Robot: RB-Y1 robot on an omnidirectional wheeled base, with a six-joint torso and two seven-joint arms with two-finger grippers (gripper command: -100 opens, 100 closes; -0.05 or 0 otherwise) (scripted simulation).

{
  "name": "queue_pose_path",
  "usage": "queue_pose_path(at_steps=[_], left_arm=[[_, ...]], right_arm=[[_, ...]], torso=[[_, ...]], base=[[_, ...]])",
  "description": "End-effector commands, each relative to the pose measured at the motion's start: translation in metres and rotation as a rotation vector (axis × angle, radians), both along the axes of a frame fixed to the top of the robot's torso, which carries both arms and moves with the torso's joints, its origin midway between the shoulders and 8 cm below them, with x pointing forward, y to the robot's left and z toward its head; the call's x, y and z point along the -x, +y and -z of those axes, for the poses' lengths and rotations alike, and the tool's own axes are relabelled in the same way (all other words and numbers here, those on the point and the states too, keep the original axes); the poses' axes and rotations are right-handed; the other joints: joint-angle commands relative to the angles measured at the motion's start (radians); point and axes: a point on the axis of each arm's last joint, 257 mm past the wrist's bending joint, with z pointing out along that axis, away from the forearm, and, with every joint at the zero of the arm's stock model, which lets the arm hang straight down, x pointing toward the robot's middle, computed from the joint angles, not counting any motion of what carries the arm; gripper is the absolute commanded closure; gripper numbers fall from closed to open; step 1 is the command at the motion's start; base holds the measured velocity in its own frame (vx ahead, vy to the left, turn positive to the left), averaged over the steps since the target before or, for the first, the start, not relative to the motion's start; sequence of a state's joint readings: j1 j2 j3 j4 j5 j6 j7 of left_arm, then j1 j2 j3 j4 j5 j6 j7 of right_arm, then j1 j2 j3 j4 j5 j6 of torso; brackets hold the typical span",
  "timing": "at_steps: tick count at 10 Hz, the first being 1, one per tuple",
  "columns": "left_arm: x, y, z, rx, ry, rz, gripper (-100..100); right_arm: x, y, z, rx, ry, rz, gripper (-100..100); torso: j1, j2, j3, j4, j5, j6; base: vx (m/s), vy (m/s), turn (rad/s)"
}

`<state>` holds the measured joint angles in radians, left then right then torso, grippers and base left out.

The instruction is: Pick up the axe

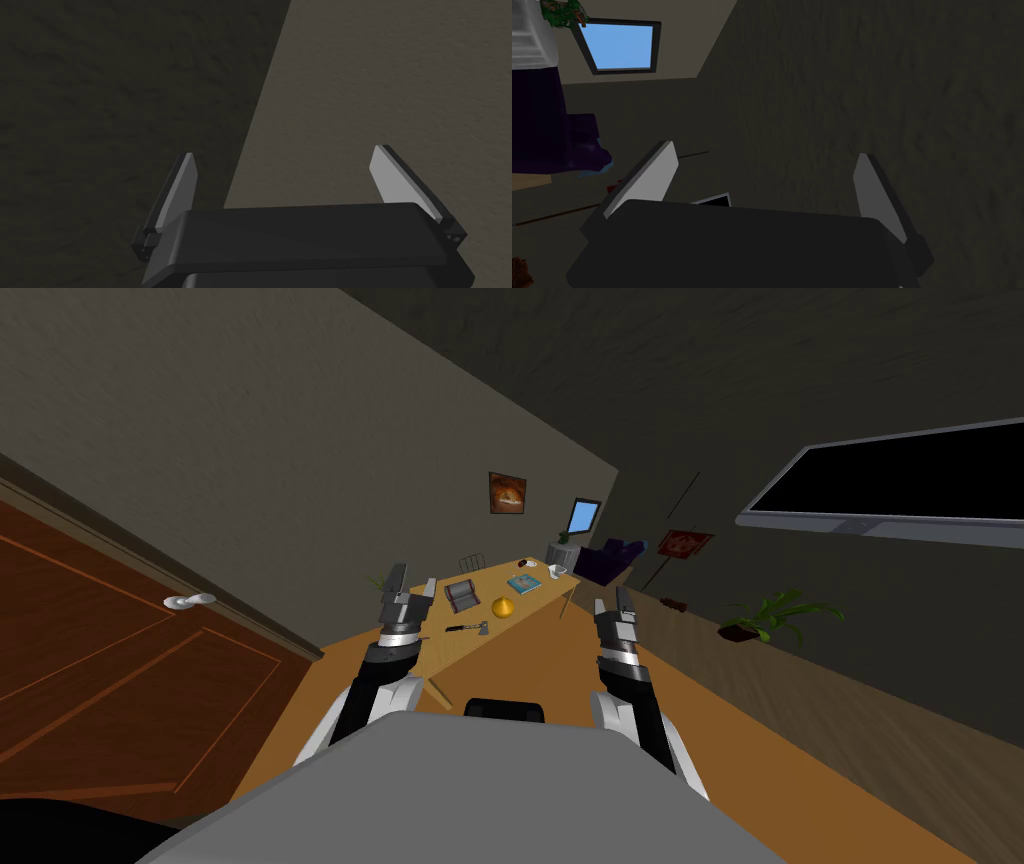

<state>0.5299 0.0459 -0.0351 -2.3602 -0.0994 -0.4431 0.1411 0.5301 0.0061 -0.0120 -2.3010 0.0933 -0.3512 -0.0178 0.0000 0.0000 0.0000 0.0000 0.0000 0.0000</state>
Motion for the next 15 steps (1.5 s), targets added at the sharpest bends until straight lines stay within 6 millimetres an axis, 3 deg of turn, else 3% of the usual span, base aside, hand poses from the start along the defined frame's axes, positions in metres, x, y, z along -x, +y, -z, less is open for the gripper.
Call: queue_pose_path(at_steps=[1, 5, 6, 10, 14, 15], left_arm=[[-0.012, 0.003, 0.014, -0.028, 0.051, -0.001, -100], [-0.046, 0.023, 0.061, -0.088, 0.216, -0.039, -100], [-0.046, 0.023, 0.061, -0.088, 0.216, -0.039, -100], [-0.066, 0.043, 0.092, -0.125, 0.326, -0.077, -100], [-0.085, 0.070, 0.126, -0.163, 0.449, -0.128, -100], [-0.092, 0.086, 0.140, -0.183, 0.501, -0.155, -100]], right_arm=[[0.000, 0.000, 0.000, 0.000, 0.000, 0.000, 0], [0.000, 0.000, 0.000, 0.000, 0.000, 0.000, 0], [0.000, 0.000, 0.000, 0.000, 0.000, 0.000, 0], [0.000, 0.000, 0.000, 0.000, 0.000, 0.000, 0], [0.000, 0.000, 0.000, 0.000, 0.000, 0.000, 0], [0.000, 0.000, 0.000, 0.000, 0.000, 0.000, 0]], torso=[[0.000, 0.000, 0.000, 0.000, 0.000, 0.000], [0.000, 0.000, 0.000, 0.000, 0.000, 0.000], [0.000, 0.000, 0.000, 0.000, 0.000, 0.000], [0.000, 0.000, 0.000, 0.000, 0.000, 0.000], [0.000, 0.000, 0.000, 0.000, 0.000, 0.000], [0.000, 0.000, 0.000, 0.000, 0.000, 0.000]], base=[[-0.001, -0.006, -0.012], [-0.002, -0.010, -0.011], [-0.004, -0.007, 0.001], [-0.004, -0.005, -0.004], [-0.006, -0.008, -0.006], [-0.008, -0.009, -0.007]])
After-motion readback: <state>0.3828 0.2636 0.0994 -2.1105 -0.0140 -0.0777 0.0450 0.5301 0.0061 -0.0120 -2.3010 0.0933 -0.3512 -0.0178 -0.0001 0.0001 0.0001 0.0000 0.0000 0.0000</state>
